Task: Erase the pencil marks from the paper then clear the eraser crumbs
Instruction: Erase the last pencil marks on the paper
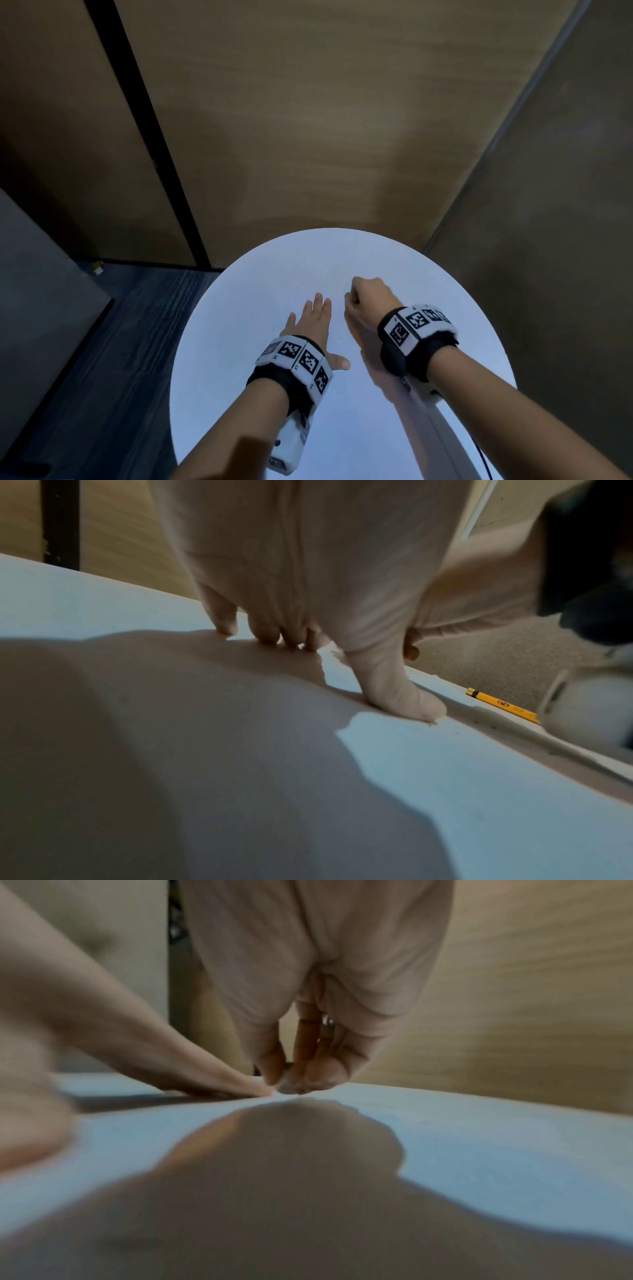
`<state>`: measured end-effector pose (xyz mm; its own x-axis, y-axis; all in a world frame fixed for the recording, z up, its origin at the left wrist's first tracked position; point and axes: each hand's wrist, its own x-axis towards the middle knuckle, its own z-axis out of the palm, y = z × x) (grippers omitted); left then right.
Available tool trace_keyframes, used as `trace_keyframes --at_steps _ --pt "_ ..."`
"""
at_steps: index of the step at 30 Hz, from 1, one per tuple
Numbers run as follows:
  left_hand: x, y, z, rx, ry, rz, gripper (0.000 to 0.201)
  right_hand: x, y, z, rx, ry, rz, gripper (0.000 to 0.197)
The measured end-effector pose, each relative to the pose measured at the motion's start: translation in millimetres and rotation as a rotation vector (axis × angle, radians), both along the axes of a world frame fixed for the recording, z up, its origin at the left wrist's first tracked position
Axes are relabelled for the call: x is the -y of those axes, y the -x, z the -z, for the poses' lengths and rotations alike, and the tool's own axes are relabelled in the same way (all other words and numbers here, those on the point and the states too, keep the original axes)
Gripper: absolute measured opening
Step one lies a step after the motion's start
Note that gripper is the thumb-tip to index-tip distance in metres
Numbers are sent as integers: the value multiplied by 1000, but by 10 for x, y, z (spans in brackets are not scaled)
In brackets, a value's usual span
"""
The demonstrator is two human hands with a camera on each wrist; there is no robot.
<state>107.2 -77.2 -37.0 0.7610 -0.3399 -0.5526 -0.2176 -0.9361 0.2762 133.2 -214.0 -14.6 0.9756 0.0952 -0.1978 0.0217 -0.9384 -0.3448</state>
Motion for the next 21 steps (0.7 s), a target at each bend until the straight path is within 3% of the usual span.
trace_keyframes --at_steps 3,7,12,16,21 --pt "-11 -6 8 0 6 0 112 -65 95 60 -83 -45 -72 14" --pt "0 -17 2 1 -3 4 112 140 12 -39 -14 17 77 13" --pt "-9 -23 29 2 16 2 112 57 172 -31 -84 -34 -75 21" --pt "-10 -13 29 9 6 2 111 71 74 -30 -13 55 26 16" --pt "-17 -26 33 13 7 2 111 -38 200 22 -56 27 -40 14"
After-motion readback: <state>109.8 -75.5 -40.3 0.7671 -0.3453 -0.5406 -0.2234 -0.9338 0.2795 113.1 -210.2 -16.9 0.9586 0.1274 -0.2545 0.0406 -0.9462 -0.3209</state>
